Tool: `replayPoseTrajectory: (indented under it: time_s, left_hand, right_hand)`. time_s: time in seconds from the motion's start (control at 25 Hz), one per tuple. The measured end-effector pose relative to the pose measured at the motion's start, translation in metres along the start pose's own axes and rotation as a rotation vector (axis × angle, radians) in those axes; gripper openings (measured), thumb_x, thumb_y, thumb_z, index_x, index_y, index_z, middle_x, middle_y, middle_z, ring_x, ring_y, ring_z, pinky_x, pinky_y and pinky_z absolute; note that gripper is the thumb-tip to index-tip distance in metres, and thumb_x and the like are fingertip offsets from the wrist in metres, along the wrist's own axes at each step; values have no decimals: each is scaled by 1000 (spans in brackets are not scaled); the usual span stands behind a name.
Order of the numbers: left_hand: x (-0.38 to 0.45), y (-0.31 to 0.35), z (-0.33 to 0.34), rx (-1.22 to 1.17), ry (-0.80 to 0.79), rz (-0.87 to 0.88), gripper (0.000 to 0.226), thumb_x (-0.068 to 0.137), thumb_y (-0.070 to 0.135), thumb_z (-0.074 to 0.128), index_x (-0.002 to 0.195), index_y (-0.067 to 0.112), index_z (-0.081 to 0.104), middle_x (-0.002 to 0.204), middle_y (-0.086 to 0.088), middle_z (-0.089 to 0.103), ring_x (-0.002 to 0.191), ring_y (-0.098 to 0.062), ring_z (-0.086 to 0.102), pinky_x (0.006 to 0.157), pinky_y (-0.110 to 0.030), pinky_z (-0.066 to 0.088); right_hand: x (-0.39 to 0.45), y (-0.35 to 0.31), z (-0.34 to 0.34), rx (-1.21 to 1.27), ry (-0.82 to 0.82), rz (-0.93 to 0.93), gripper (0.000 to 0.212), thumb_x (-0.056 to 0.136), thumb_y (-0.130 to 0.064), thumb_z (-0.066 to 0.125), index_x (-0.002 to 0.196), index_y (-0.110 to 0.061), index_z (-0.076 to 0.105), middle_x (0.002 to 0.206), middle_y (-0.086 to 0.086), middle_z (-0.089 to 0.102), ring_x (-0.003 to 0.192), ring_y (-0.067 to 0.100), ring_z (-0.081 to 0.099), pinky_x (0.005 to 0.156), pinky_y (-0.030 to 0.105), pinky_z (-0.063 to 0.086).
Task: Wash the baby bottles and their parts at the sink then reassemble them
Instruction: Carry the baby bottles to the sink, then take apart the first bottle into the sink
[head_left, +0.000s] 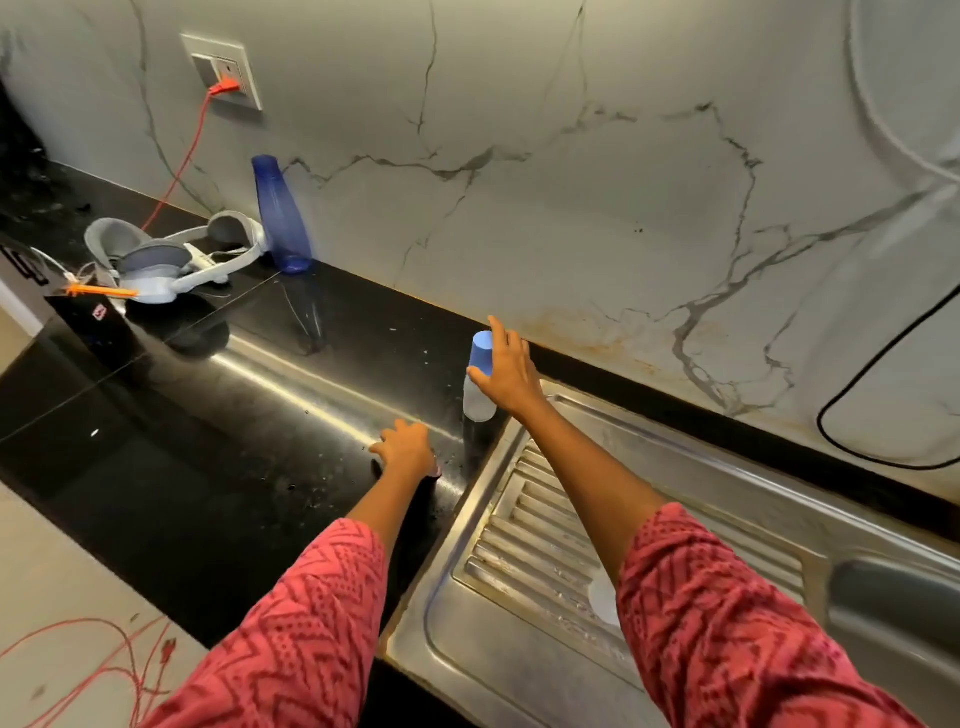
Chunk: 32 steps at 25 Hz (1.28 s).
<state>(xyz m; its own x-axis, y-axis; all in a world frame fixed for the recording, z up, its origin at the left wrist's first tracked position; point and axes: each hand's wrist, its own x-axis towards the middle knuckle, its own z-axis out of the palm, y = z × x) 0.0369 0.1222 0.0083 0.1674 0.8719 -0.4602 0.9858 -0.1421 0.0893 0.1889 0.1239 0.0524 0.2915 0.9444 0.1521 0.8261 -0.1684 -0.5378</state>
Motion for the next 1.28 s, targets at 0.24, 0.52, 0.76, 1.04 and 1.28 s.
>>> replayPoseTrajectory:
  time_s: [0.24,0.52,0.76,1.04,1.28]
  left_hand:
    - [3,0,-1,-13,-3,-61,67,78,39,73,132,14,43,142,-12,35,134,-36,30,107,-60,26]
    - [-23,72,-24,-489,487,399,82,69,52,75,134,13,43,133,-8,49,123,-28,43,101,-45,36]
    - [-127,226,-20,-591,487,804,70,62,56,78,115,17,56,113,0,60,106,-21,54,82,-38,49]
    - [-265,365,87,-497,183,967,64,63,48,80,109,11,56,109,-6,59,99,-26,57,76,-34,45]
    - [-328,426,184,-320,132,862,71,62,49,78,121,18,53,117,-4,62,106,-23,59,82,-33,45]
  right_hand:
    - [7,1,3,100,62,-17,50,83,-24,72,123,-10,47,124,13,51,113,26,51,91,32,49]
    - [-28,27,-107,299,229,11,49,75,-16,78,114,-1,53,112,16,60,99,26,58,78,26,47]
    - [-144,105,-239,230,347,126,47,75,-18,79,113,-3,55,106,4,60,88,15,53,73,19,41]
    - [-311,234,-326,178,371,426,46,74,-18,80,109,0,56,99,8,60,87,17,53,69,21,43]
    - [-398,325,-338,130,76,677,39,76,-45,74,87,-12,57,82,5,61,59,16,59,48,23,47]
